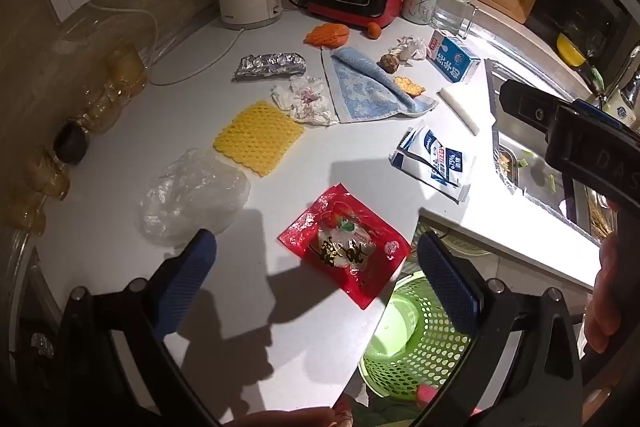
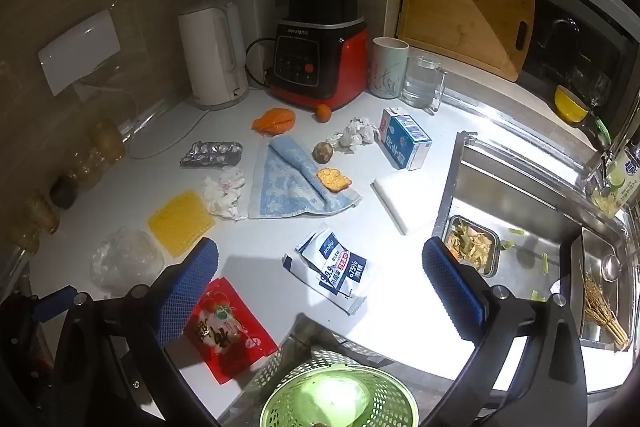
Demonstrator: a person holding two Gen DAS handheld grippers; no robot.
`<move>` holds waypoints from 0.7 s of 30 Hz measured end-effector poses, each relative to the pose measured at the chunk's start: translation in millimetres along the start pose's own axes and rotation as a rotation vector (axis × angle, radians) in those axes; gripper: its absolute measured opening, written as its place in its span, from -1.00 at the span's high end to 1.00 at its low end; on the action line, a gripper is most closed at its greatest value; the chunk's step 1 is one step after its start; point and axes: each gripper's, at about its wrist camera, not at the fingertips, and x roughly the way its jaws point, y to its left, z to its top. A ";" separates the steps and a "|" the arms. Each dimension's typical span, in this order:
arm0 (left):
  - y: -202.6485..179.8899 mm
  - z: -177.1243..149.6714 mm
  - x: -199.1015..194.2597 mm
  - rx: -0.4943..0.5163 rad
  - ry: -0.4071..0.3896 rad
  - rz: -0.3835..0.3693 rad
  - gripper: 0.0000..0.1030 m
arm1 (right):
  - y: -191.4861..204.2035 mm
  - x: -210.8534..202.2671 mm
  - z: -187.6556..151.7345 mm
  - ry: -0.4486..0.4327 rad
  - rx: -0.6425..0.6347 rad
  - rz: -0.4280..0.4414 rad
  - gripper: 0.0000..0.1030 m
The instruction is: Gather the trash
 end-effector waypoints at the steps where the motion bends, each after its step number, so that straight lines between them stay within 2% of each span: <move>1: 0.0 0.0 0.0 0.000 0.000 -0.001 -0.87 | 0.2 -0.3 0.1 -0.001 -0.001 0.000 -0.96; 21: 0.9 -2.6 -1.9 -0.005 0.003 -0.006 -0.87 | 1.5 -2.1 -1.9 0.009 0.004 0.006 -0.96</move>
